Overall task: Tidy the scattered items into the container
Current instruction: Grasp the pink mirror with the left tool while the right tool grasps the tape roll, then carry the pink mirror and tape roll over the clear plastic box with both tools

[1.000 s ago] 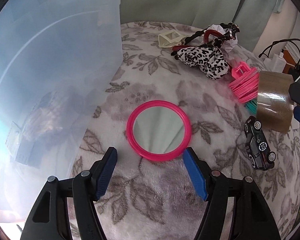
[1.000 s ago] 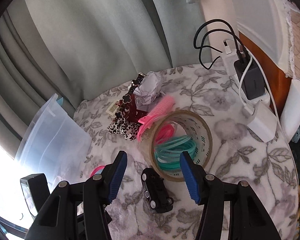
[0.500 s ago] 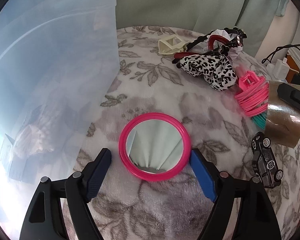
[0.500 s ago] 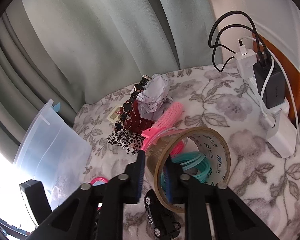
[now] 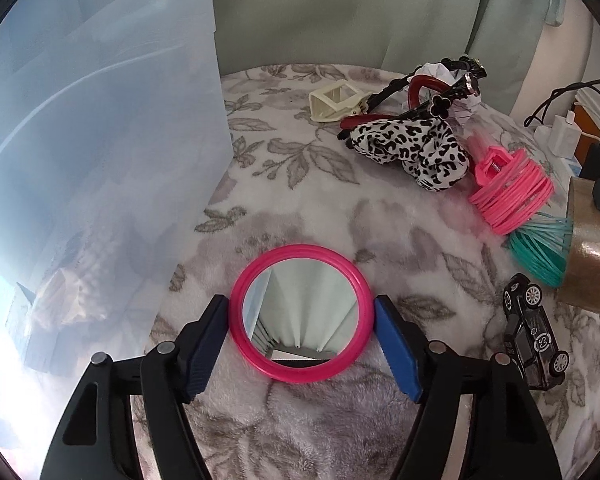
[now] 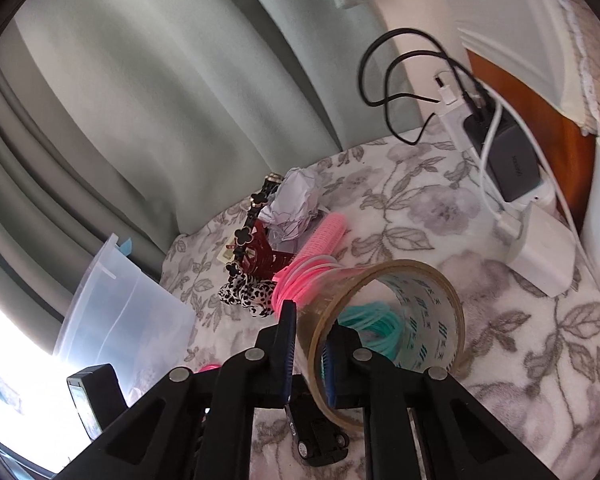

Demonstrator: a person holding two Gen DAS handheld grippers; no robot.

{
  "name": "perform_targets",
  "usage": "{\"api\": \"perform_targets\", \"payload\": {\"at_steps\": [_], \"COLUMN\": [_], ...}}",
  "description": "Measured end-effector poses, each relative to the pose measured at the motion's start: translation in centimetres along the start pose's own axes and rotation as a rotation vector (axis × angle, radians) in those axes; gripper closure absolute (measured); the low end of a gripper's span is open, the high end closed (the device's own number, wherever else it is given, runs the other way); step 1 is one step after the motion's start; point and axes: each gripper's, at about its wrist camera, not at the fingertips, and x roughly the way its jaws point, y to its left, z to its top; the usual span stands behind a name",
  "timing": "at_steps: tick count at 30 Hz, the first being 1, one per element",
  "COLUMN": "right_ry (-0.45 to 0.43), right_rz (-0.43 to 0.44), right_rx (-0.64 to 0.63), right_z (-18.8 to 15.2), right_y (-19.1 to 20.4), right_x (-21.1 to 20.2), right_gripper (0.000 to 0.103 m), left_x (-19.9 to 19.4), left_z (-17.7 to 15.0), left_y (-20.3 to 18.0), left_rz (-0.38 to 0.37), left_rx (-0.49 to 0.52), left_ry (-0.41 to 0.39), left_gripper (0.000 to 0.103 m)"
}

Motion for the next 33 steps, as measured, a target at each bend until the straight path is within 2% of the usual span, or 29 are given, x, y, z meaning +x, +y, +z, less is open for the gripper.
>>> {"api": "perform_targets", "payload": {"at_steps": [5,11,18,33], "right_ry": [-0.038,-0.101,-0.174,-0.294], "right_rz": [0.016,0.023,0.040,0.088], "right_rx": [0.037,0.056,0.023,-0.109], "right_z": [0.2,0.5,0.3,-0.5], "right_y": [-0.8,-0.7,1.4,7.5], "right_x": [-2.1,-5.5,-10.0,-18.1], "right_gripper": [0.090,0.090,0.090,0.090], "left_x": [-1.2,-4.0,-9.1,-19.8], "left_z": [-0.5,-0.2,0.7,1.2], "left_y": [-0.4,-1.3,-1.5,1.5], "left_rz": [-0.013,-0.048,-0.113,-0.224], "left_rx": [-0.002,0.017,0.020,-0.041], "left_ry": [0.006,-0.044,-0.150,-0.374], "left_gripper": [0.029,0.029,0.029,0.029]}}
